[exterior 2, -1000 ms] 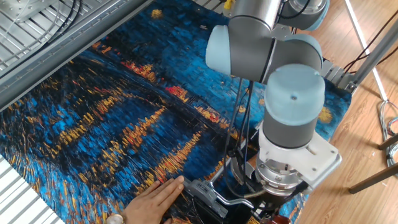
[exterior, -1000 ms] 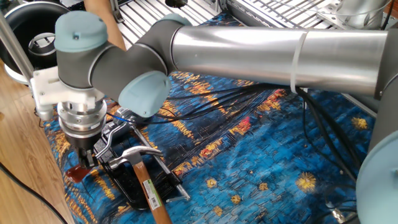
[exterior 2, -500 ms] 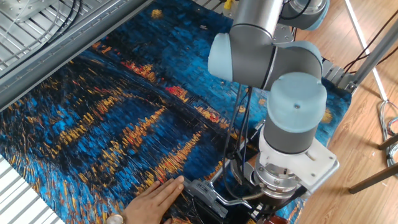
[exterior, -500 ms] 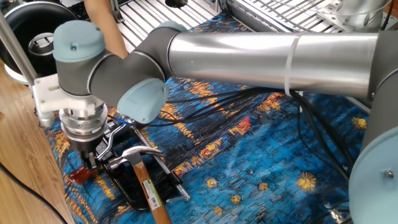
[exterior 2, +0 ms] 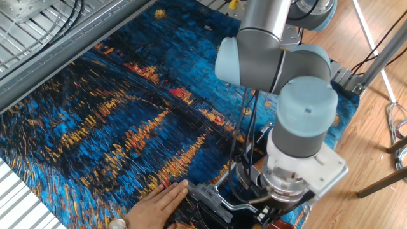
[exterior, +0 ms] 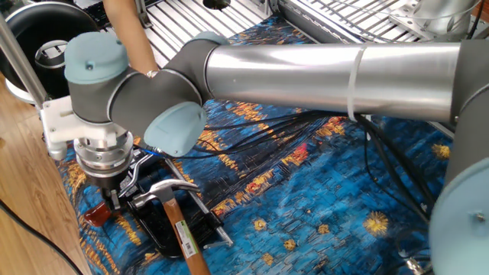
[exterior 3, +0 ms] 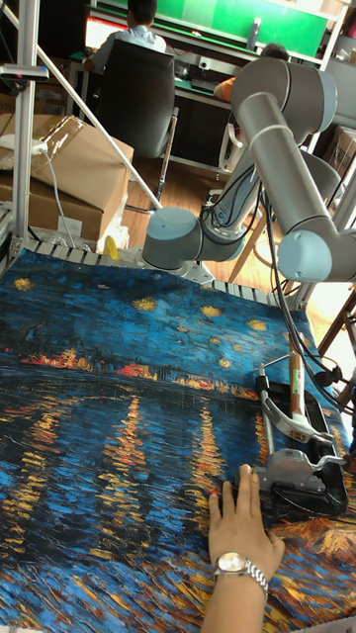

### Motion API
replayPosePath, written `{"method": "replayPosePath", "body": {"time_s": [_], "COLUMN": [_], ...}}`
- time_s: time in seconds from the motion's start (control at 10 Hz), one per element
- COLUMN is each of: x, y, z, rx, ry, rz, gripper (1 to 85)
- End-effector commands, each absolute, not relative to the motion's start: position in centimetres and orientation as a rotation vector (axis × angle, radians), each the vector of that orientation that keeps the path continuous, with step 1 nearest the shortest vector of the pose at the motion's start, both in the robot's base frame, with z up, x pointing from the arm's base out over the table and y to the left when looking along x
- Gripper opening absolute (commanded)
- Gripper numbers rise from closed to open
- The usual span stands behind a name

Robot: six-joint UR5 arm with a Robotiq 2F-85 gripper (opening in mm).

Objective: Push down the lever

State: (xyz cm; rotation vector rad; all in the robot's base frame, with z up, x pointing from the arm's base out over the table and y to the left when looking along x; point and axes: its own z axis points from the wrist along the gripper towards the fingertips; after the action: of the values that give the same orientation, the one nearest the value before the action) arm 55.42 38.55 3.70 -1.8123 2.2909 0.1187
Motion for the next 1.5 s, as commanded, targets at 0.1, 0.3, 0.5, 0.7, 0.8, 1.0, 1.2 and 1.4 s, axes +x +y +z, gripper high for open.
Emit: {"method": "replayPosePath", "body": {"time_s": [0.1, 0.3, 0.5, 0.7, 0.8, 1.0, 1.2, 1.4], "x": [50.6, 50.3, 51.9, 52.7, 53.4, 55.8, 55.9, 56.0], "y": [40.2, 40.5, 38.0, 36.2, 35.4, 30.8, 29.0, 25.8], "z": [9.5, 11.7, 13.7, 15.6, 16.3, 16.8, 16.6, 16.2], "rx": [-1.746, -1.657, -1.499, -1.226, -1.118, -0.930, -0.710, -0.599], "ry": [2.347, 2.378, 2.485, 2.607, 2.633, 2.678, 2.765, 2.820], "rz": [0.275, 0.342, 0.267, 0.303, 0.322, 0.150, 0.104, -0.026], "gripper": [21.7, 21.3, 5.7, 1.7, 1.7, 1.7, 1.7, 1.7]}}
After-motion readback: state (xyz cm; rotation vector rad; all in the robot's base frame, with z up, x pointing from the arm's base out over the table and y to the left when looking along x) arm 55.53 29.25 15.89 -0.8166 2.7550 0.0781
